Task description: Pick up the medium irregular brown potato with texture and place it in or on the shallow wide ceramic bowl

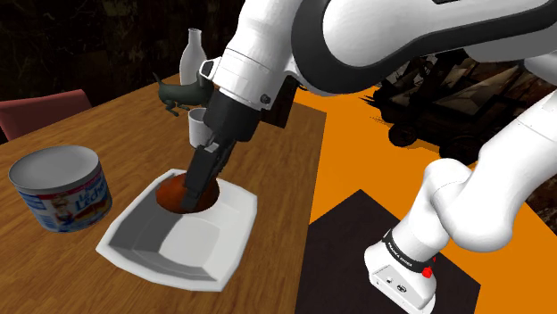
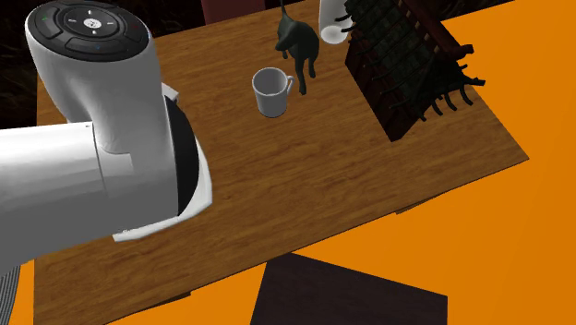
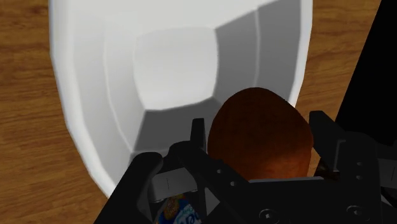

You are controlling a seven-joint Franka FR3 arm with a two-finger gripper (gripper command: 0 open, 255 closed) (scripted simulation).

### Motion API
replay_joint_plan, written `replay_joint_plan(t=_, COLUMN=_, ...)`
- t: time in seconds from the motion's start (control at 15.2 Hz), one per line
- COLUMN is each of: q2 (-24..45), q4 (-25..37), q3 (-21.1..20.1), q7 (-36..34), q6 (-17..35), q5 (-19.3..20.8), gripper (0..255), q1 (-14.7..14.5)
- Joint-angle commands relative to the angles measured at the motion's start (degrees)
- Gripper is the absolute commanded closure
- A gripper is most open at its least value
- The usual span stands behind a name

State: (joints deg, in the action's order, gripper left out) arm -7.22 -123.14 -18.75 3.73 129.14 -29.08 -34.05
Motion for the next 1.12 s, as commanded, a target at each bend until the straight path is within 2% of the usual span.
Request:
replay_joint_plan(t=0.0, q2=0.6, q4=-1.0, q3=-0.1, q7=0.6, q6=1.5, q5=-0.3, gripper=255, q1=-0.1)
replay_joint_plan(t=0.46, q2=2.8, q4=-3.9, q3=-0.5, q7=2.7, q6=6.4, q5=-1.7, gripper=255, q1=-0.5)
replay_joint_plan(t=0.92, q2=2.8, q4=-3.9, q3=-0.5, q7=2.7, q6=6.4, q5=-1.7, gripper=255, q1=-0.5)
replay_joint_plan(t=0.99, q2=2.8, q4=-3.9, q3=-0.5, q7=2.7, q6=6.4, q5=-1.7, gripper=0, q1=-0.5)
replay_joint_plan(t=1.06, q2=2.8, q4=-3.9, q3=-0.5, q7=2.7, q6=6.4, q5=-1.7, gripper=0, q1=-0.5)
